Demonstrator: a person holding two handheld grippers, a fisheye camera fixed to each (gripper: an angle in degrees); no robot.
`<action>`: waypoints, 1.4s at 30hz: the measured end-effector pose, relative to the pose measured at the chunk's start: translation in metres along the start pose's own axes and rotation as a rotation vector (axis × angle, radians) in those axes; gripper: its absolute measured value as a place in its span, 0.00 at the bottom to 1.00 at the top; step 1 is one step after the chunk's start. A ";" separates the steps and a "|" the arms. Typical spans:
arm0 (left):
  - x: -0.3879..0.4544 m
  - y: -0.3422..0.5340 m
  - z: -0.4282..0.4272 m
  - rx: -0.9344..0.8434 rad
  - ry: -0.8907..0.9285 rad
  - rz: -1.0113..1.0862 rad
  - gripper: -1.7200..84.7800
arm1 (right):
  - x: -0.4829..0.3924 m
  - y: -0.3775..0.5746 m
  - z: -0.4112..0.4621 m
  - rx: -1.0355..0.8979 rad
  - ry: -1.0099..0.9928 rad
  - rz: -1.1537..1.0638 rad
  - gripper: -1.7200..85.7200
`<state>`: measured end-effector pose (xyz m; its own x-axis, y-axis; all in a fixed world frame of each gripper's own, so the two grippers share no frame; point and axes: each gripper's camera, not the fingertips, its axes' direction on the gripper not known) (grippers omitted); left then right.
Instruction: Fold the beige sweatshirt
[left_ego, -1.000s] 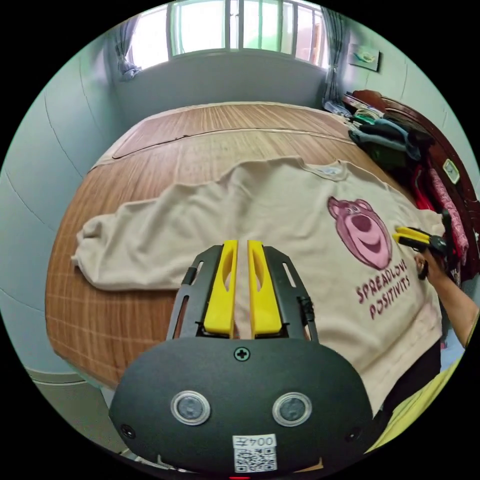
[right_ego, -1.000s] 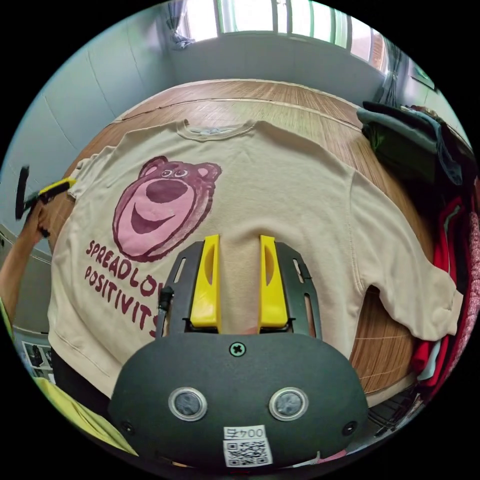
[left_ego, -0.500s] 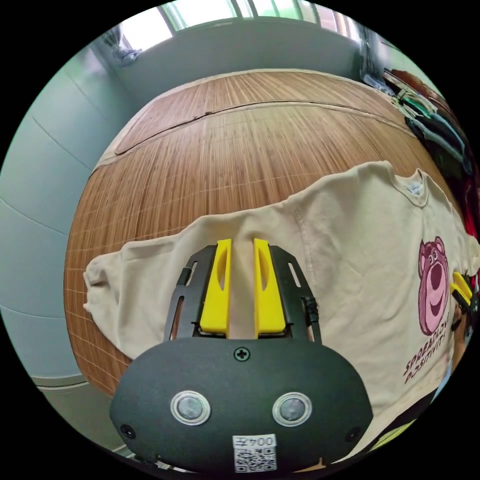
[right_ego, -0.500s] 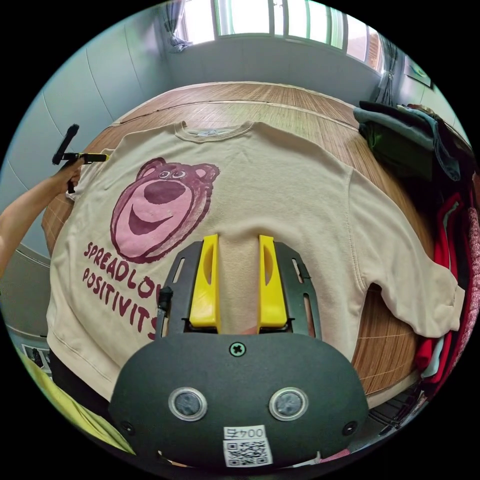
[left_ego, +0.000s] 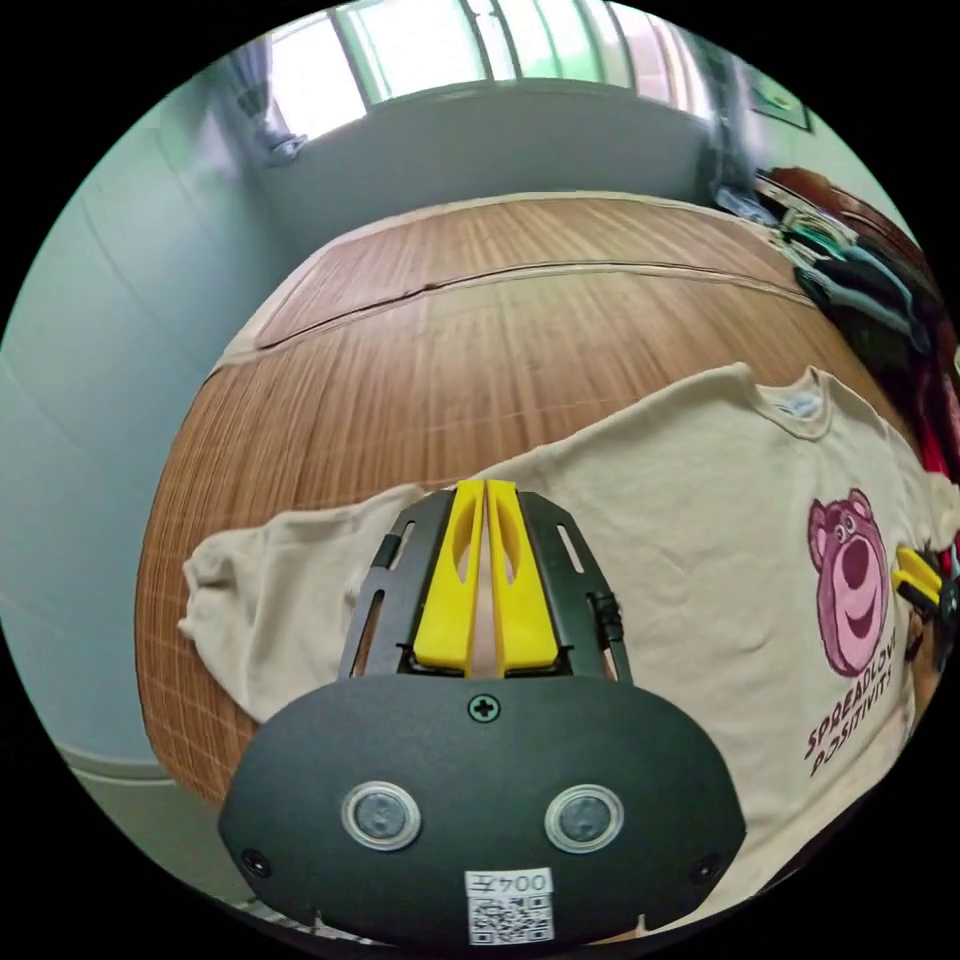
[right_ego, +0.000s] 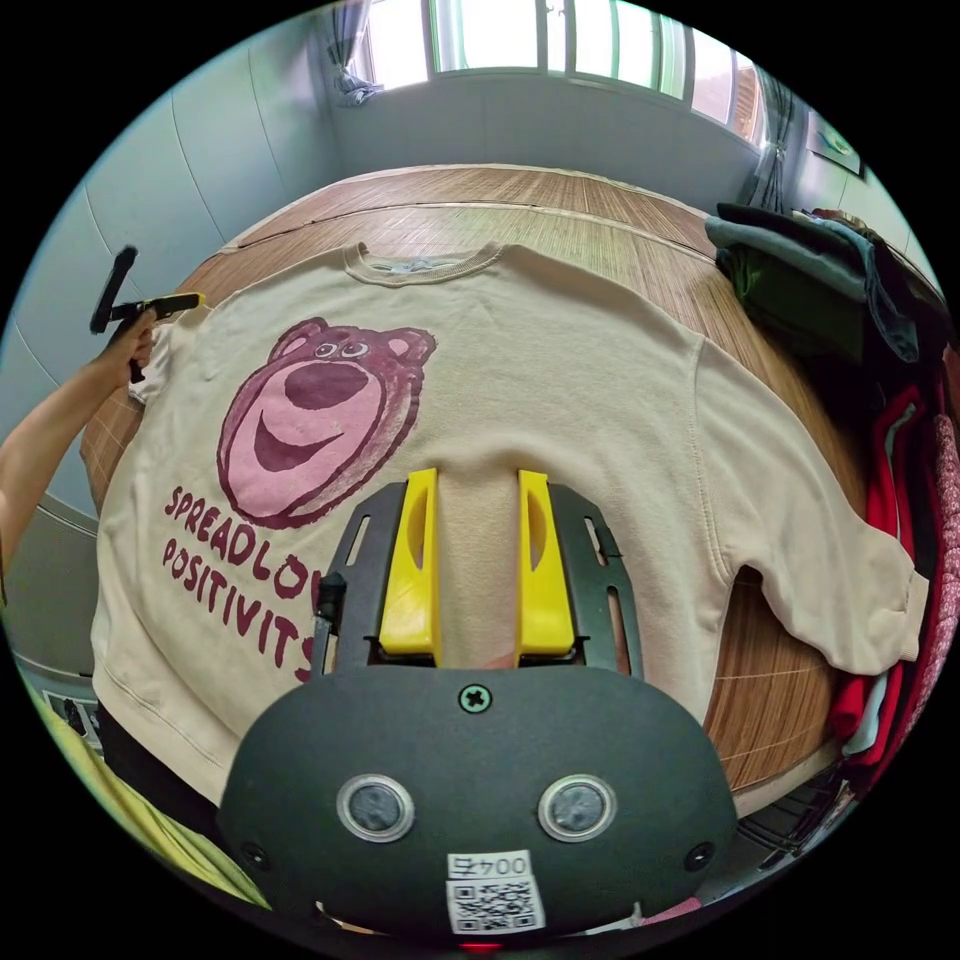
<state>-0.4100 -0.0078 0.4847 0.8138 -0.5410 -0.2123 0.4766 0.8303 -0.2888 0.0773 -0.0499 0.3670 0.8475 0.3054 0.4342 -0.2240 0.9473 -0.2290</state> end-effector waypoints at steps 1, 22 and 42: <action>0.007 -0.004 0.002 0.022 0.031 0.022 0.03 | 0.000 0.001 -0.001 0.000 0.000 0.000 0.16; -0.076 0.130 -0.033 -0.026 0.376 -0.275 0.02 | 0.006 0.005 -0.014 0.001 0.000 0.009 0.16; 0.021 0.137 -0.009 0.052 0.372 -0.163 0.02 | 0.002 0.007 -0.032 0.003 -0.002 0.009 0.16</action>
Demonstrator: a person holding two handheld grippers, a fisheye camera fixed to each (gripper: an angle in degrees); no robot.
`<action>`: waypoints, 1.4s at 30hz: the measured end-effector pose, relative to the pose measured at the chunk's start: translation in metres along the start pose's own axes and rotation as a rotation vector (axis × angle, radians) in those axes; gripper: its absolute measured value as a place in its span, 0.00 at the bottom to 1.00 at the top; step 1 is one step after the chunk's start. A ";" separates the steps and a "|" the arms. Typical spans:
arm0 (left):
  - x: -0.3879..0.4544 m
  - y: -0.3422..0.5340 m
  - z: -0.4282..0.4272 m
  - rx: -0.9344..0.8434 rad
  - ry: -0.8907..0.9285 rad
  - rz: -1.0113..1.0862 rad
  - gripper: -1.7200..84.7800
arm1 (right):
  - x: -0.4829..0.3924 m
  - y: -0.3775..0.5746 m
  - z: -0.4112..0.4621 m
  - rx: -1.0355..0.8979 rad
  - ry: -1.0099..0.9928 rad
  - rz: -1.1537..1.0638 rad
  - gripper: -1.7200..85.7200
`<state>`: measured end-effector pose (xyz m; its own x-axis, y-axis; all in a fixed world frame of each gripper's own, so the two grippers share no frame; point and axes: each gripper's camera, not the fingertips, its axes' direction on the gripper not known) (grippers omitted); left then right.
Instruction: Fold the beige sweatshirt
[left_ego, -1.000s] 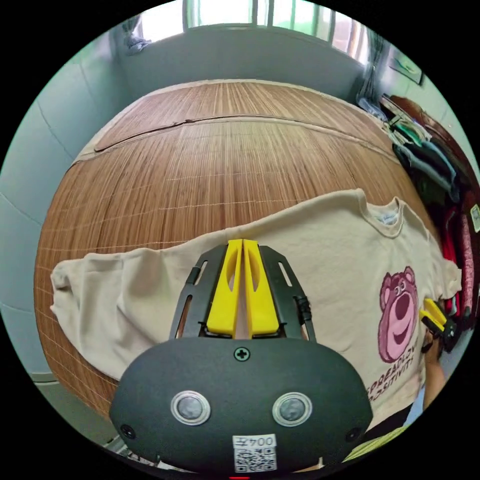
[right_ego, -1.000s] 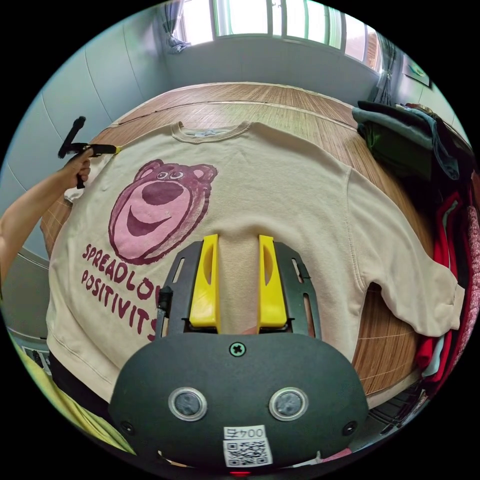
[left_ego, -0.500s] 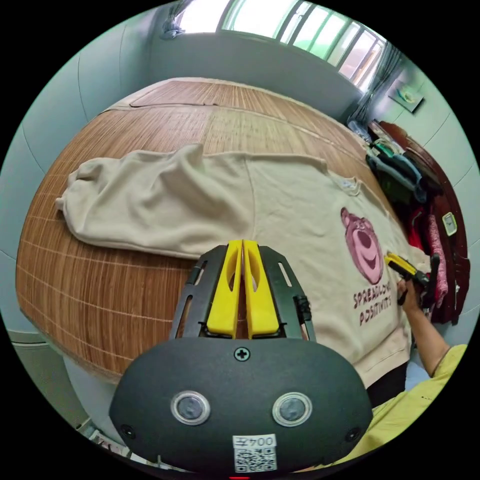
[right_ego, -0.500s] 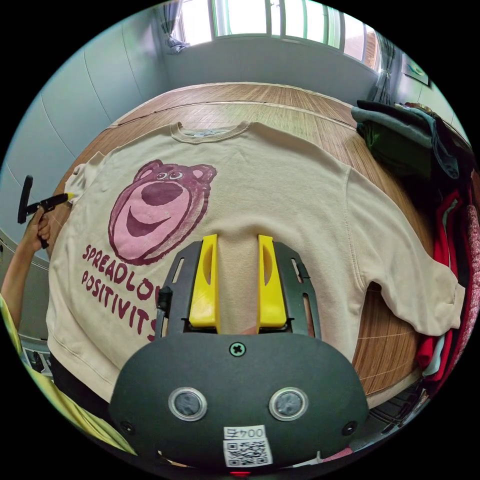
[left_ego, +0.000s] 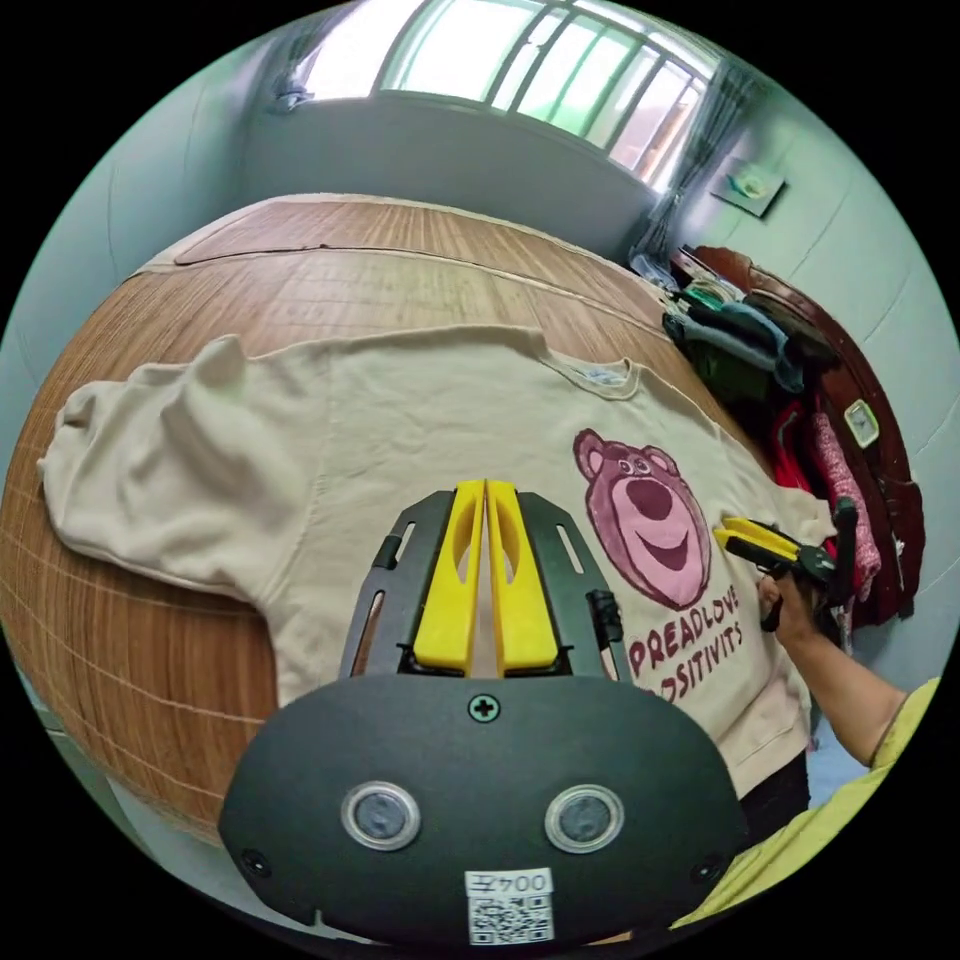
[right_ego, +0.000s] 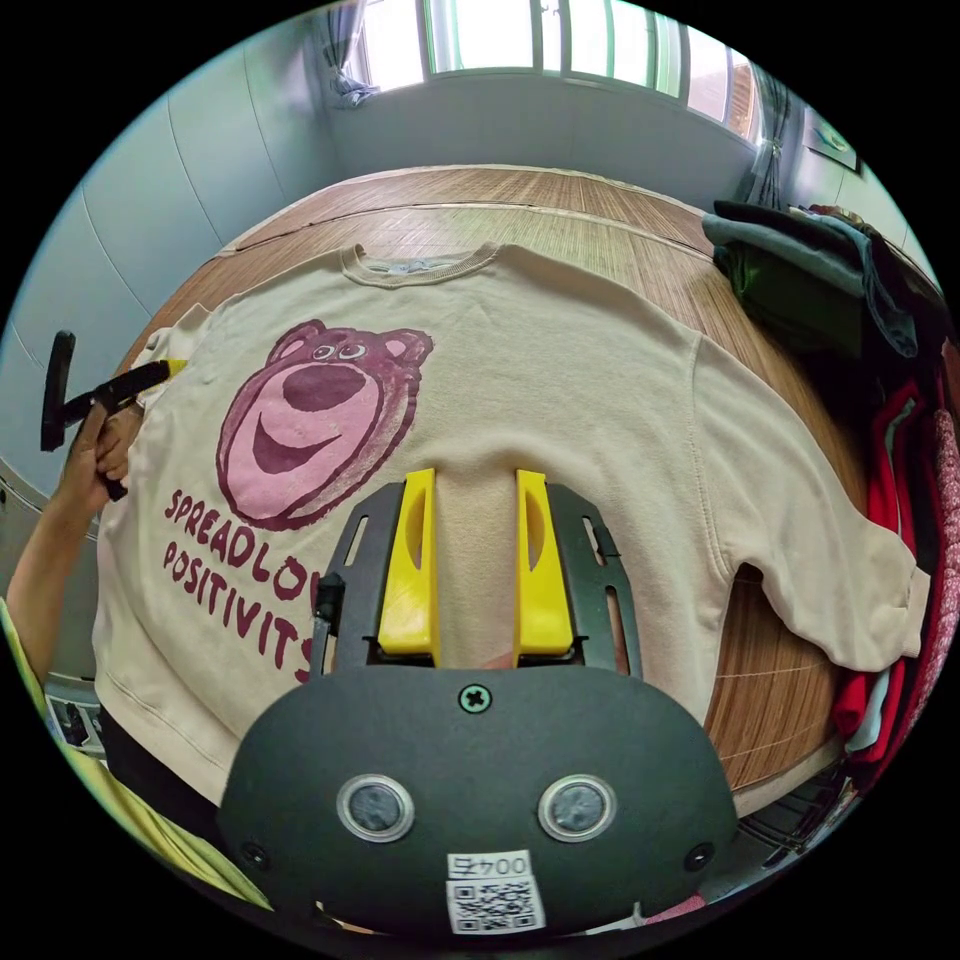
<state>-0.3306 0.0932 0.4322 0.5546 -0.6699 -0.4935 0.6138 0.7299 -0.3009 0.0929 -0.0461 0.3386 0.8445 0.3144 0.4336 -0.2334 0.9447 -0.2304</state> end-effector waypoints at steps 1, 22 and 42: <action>0.004 0.003 0.012 -0.033 -0.038 0.000 0.02 | 0.000 0.000 -0.001 0.000 0.000 0.000 0.16; 0.007 0.017 0.028 -0.029 -0.031 -0.074 0.03 | 0.014 -0.006 -0.030 -0.044 -0.070 0.110 0.10; 0.035 0.029 0.035 -0.016 -0.092 -0.045 0.03 | 0.195 -0.167 -0.018 -0.128 -0.061 -0.098 0.14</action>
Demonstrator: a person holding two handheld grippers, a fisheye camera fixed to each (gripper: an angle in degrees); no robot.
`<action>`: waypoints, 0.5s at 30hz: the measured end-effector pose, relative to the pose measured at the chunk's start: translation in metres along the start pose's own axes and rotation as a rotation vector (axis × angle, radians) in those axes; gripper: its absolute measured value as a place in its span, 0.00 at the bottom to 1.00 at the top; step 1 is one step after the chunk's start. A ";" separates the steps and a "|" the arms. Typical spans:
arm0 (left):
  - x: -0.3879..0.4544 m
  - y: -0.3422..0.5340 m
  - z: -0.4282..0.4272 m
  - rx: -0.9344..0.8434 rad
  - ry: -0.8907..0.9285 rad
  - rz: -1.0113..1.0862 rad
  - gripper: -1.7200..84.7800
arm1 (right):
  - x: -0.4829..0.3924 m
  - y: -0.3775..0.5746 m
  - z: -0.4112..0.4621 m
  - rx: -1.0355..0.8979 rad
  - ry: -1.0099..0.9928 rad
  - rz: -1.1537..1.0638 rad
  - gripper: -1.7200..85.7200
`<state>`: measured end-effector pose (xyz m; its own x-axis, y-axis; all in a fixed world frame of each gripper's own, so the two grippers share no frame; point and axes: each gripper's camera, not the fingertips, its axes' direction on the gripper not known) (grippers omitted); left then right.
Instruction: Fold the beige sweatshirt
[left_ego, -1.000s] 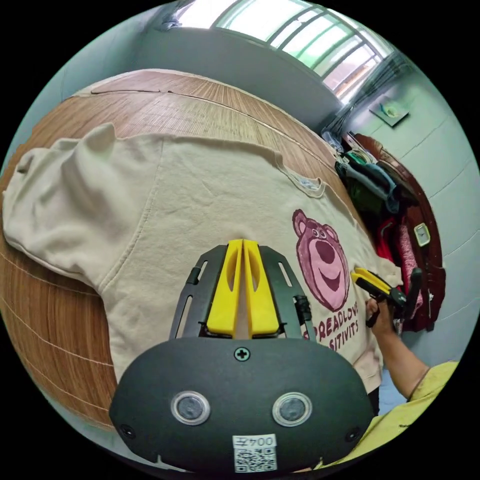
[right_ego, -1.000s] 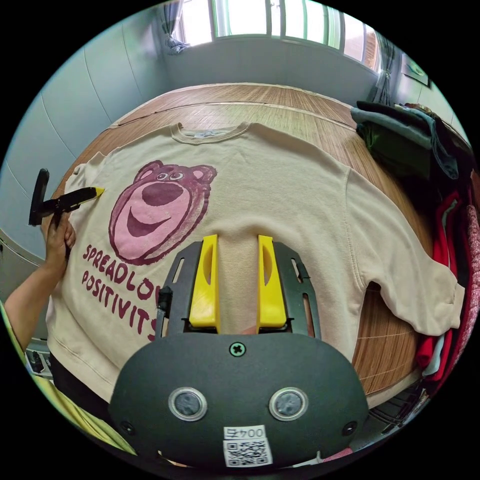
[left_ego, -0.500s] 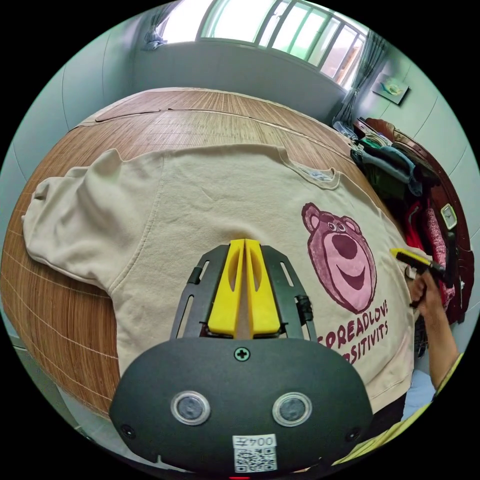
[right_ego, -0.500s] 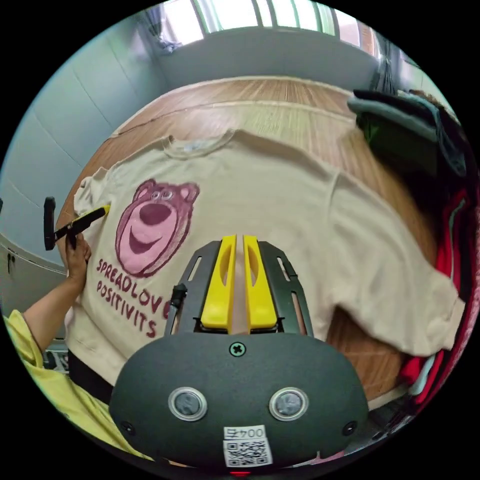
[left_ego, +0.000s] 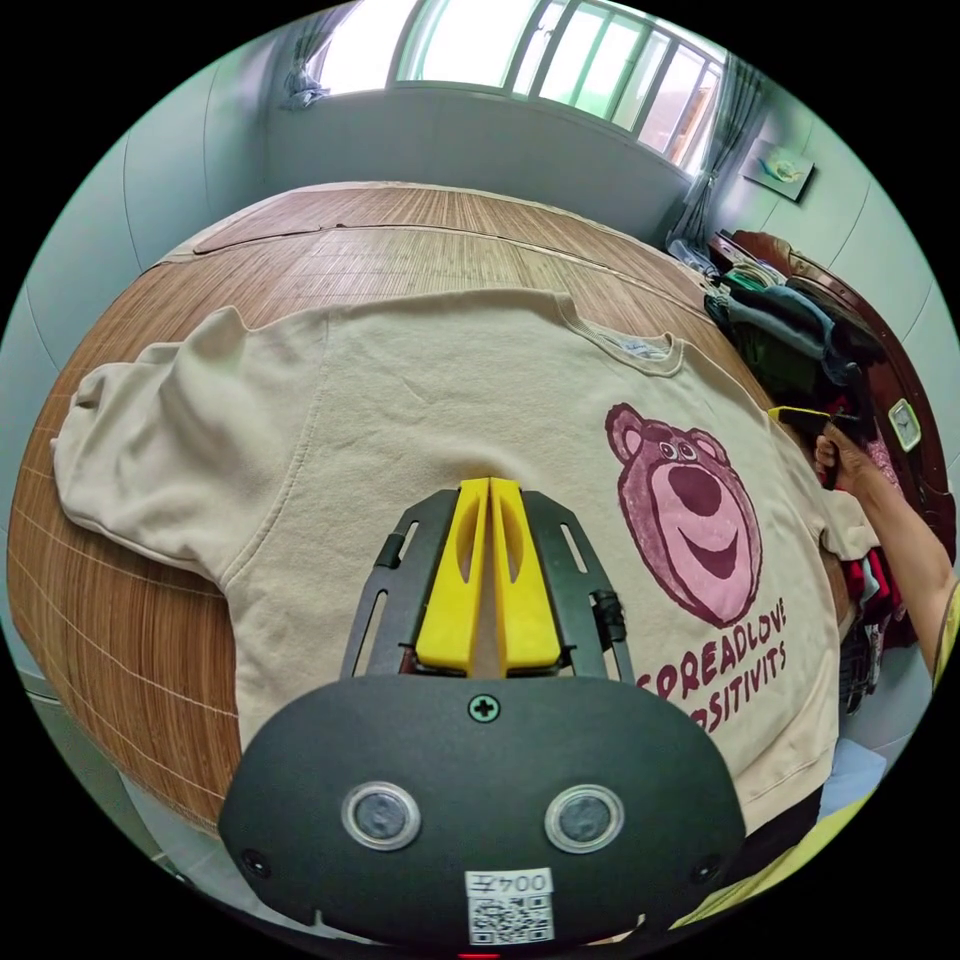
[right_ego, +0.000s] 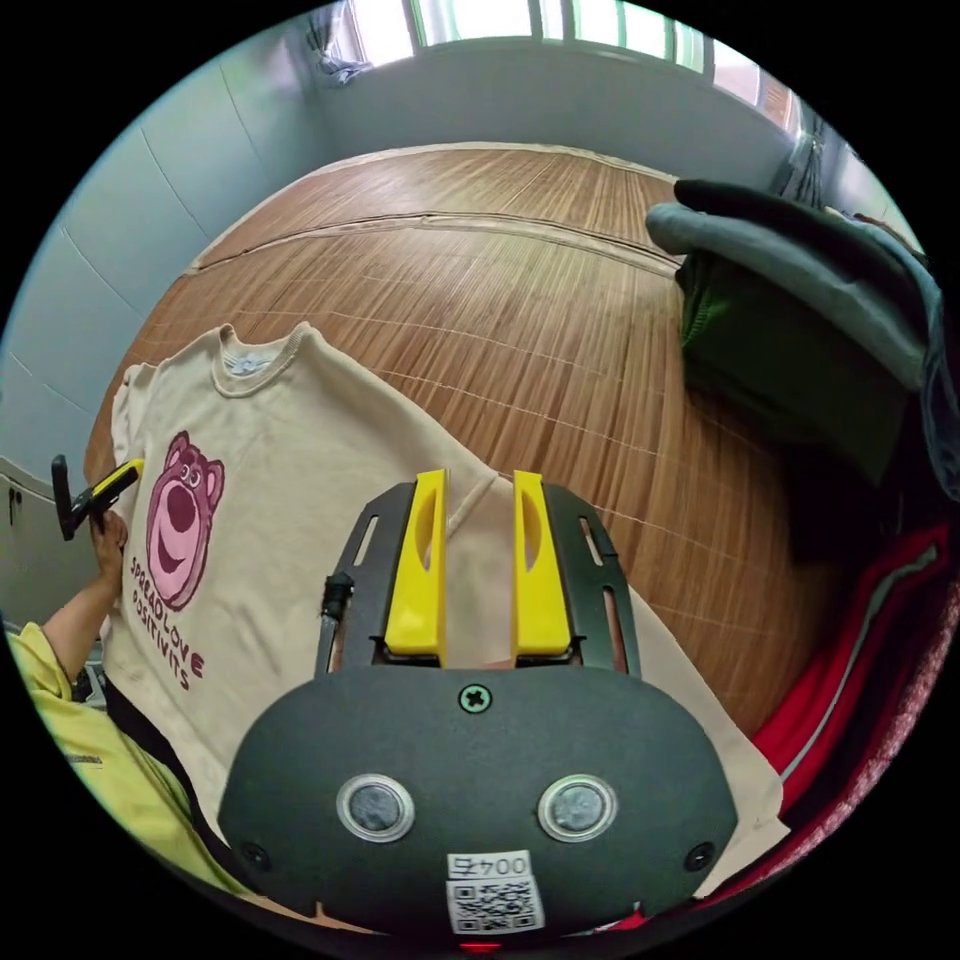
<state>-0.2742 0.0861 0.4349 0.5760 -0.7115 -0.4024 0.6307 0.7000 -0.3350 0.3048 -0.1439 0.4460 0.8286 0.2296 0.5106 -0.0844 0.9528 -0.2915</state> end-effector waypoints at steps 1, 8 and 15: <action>0.001 0.001 0.000 0.000 -0.001 0.001 0.03 | -0.002 -0.001 0.003 -0.002 0.023 -0.014 0.15; 0.006 0.003 0.001 0.001 -0.003 0.002 0.03 | -0.007 -0.001 0.011 -0.023 0.040 -0.035 0.14; 0.009 0.005 0.002 0.001 0.003 -0.001 0.03 | -0.033 0.011 0.005 -0.020 0.163 -0.052 0.07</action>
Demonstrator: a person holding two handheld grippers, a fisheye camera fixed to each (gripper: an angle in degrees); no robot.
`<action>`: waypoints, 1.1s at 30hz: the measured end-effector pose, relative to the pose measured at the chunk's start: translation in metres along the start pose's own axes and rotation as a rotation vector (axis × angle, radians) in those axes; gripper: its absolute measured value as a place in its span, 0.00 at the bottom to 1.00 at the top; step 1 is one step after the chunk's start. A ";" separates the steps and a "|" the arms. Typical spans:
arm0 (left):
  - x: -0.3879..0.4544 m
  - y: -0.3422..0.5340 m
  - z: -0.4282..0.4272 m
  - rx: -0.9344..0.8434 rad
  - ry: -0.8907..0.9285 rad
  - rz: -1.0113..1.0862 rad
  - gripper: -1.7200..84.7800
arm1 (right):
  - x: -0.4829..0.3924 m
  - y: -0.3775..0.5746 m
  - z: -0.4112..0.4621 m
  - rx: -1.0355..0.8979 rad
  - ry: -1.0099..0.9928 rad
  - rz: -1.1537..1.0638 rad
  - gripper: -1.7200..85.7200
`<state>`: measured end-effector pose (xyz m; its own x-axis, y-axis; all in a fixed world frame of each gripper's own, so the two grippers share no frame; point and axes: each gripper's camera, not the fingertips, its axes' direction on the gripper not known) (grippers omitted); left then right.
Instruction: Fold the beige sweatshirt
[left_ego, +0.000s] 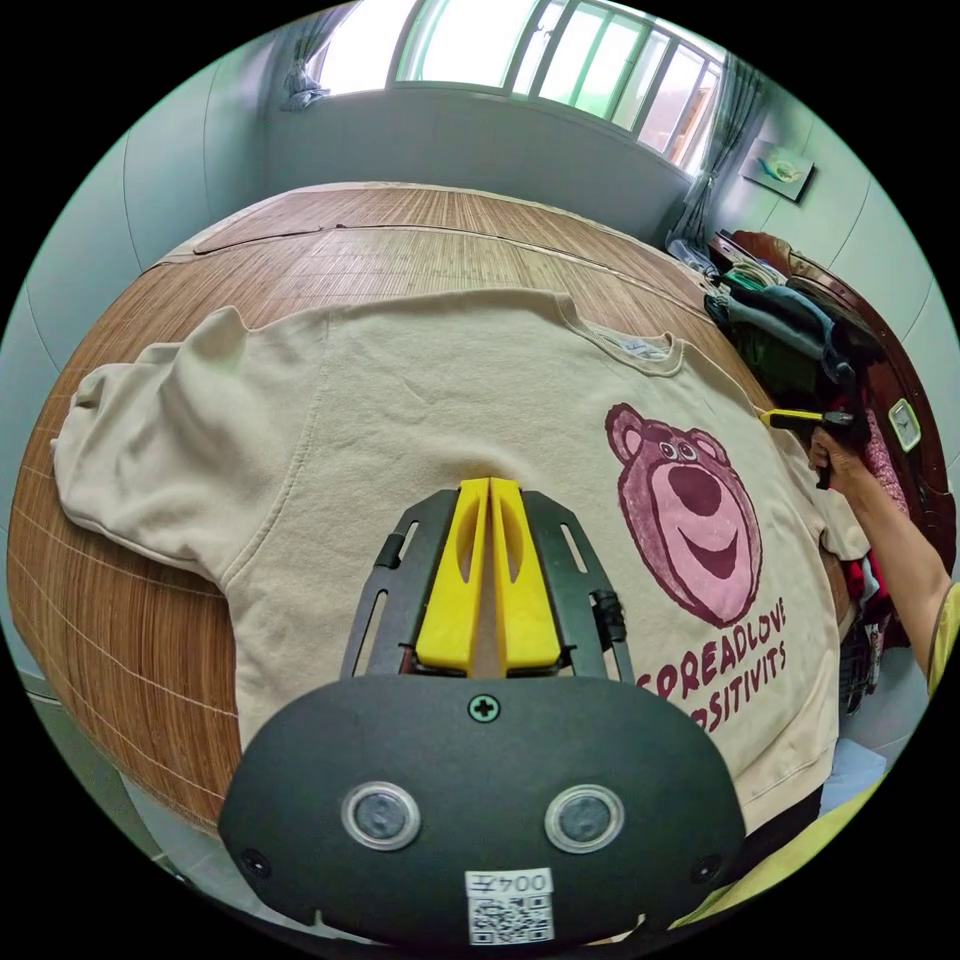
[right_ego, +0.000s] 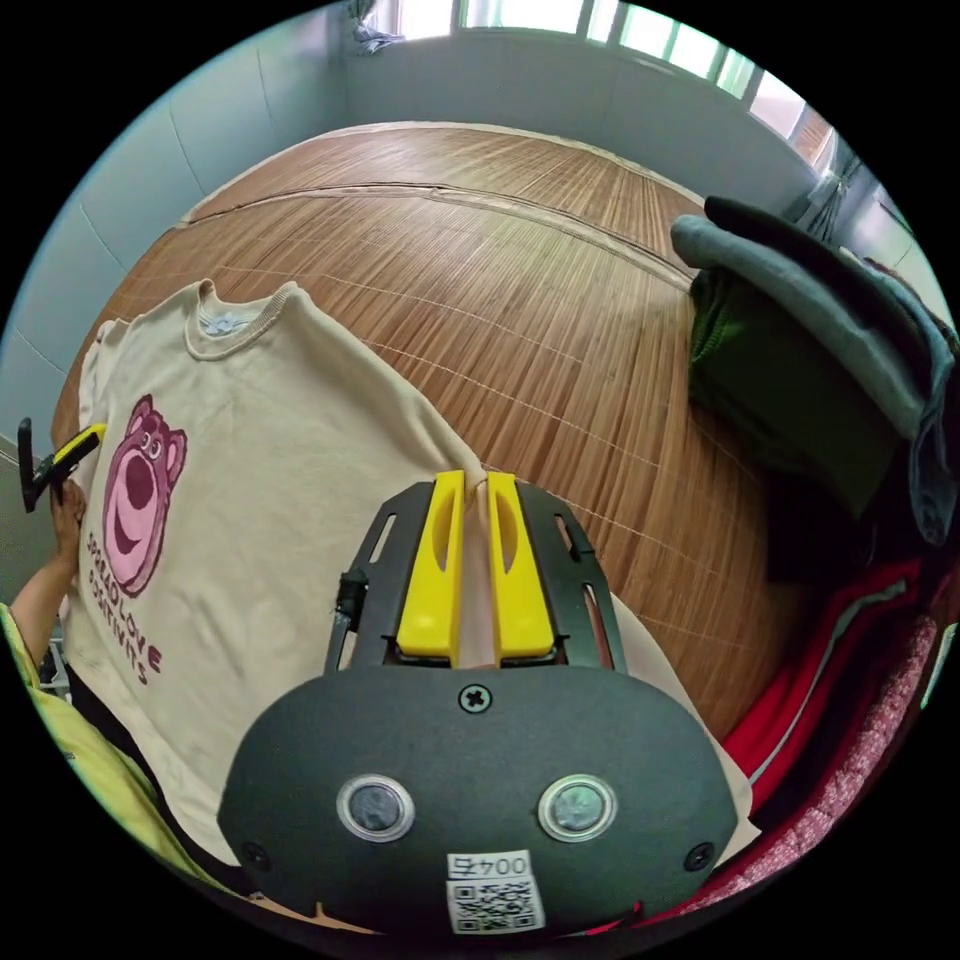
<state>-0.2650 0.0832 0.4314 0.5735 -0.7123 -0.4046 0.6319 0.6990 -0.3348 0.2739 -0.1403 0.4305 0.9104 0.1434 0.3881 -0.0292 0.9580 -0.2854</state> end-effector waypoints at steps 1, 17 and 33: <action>0.001 0.000 0.000 0.000 -0.001 0.000 0.03 | -0.001 0.002 0.002 0.006 0.017 0.020 0.07; 0.006 0.003 0.001 0.000 -0.005 0.002 0.03 | -0.070 0.011 -0.012 0.248 -0.161 0.167 0.09; 0.008 0.005 0.002 0.001 -0.009 0.003 0.03 | -0.118 -0.023 0.028 0.148 -0.039 0.130 0.12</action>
<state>-0.2562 0.0808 0.4278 0.5803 -0.7106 -0.3980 0.6304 0.7013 -0.3330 0.1557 -0.1726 0.4160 0.8785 0.2750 0.3907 -0.2085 0.9564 -0.2045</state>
